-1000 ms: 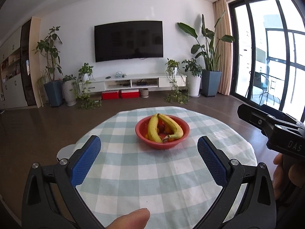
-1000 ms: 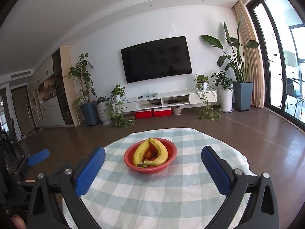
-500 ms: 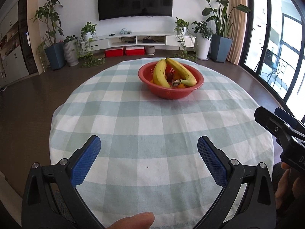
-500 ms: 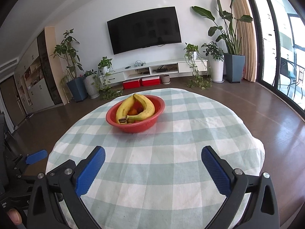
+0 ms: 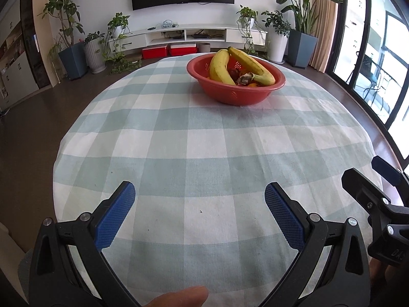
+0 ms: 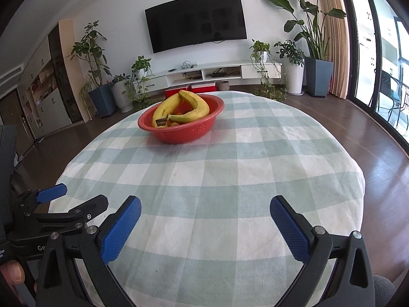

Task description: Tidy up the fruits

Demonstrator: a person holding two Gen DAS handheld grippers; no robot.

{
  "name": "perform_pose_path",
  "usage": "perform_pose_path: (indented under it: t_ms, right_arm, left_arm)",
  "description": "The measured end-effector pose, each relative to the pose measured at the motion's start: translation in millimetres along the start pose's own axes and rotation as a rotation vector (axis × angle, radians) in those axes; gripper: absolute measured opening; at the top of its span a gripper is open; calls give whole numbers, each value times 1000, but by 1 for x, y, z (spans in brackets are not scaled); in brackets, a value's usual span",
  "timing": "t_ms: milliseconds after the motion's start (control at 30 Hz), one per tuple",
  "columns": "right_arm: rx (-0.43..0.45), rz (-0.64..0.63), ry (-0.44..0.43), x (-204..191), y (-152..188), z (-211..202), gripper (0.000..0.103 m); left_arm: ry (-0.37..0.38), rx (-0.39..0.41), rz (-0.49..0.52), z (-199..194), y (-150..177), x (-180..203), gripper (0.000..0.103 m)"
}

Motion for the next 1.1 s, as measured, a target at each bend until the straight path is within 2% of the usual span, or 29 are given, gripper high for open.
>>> perform_pose_path:
  t_ms: [267,1100]
  right_arm:
    - [-23,17,4,3,3,6,103]
    - [-28,20,6,4,4,6,103]
  left_arm:
    - [5,-26,-2,12,0,-2,103]
    - [9,-41,1,21,3,-2,103]
Point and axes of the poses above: each gripper's, at about its wrist camera, not at the fingertips, and z roughly the way its jaws point, x to its right, y to its underside, the point moved 2 cm from there along z, roughly the way its jaws point, and after that the axes turned 8 degrees about -x, right-handed, at the moved point
